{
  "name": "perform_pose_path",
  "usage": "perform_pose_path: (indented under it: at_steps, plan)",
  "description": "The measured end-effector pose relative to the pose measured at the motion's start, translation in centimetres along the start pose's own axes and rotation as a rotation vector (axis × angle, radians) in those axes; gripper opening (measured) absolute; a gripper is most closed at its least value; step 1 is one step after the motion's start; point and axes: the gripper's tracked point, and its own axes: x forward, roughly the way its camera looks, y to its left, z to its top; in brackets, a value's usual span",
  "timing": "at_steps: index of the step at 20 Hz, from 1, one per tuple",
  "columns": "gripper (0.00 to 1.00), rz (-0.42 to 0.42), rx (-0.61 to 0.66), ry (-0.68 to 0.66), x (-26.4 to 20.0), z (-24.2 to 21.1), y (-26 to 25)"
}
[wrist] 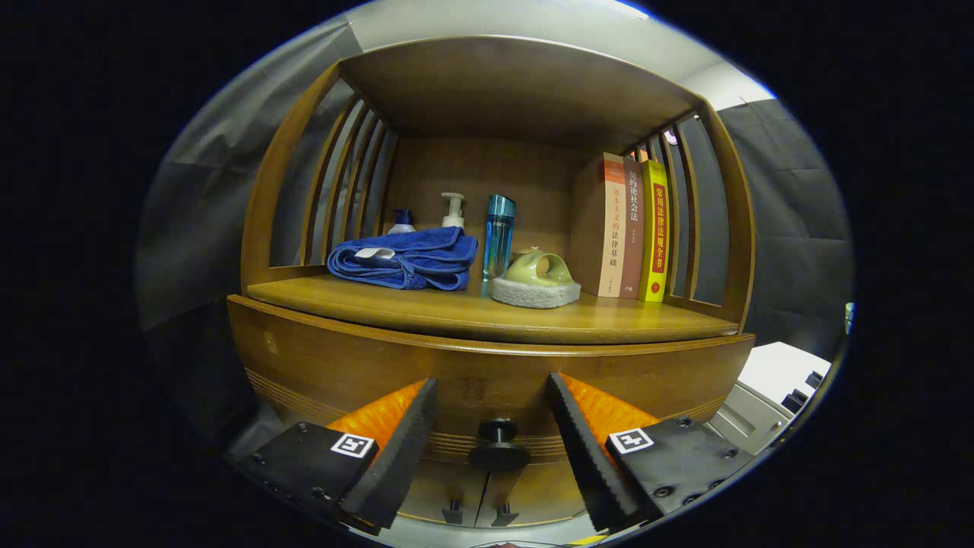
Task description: Pull open the drawer, take out the items inside it, and place them on the countertop above the cabinet.
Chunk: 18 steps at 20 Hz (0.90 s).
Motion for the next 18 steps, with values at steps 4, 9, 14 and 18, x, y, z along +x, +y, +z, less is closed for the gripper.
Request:
perform_pose_path:
  at_steps: [4,9,14,18]
  plan:
    - [0.97,-0.002,0.011,0.002,0.9,0.2,0.1]
    - [0.97,-0.055,0.025,-0.004,0.0,0.8,-1.7]
    - [0.98,-0.067,0.082,-0.045,-5.2,5.4,-3.4]
    - [0.98,-0.067,0.144,-0.05,-8.5,8.8,-4.5]
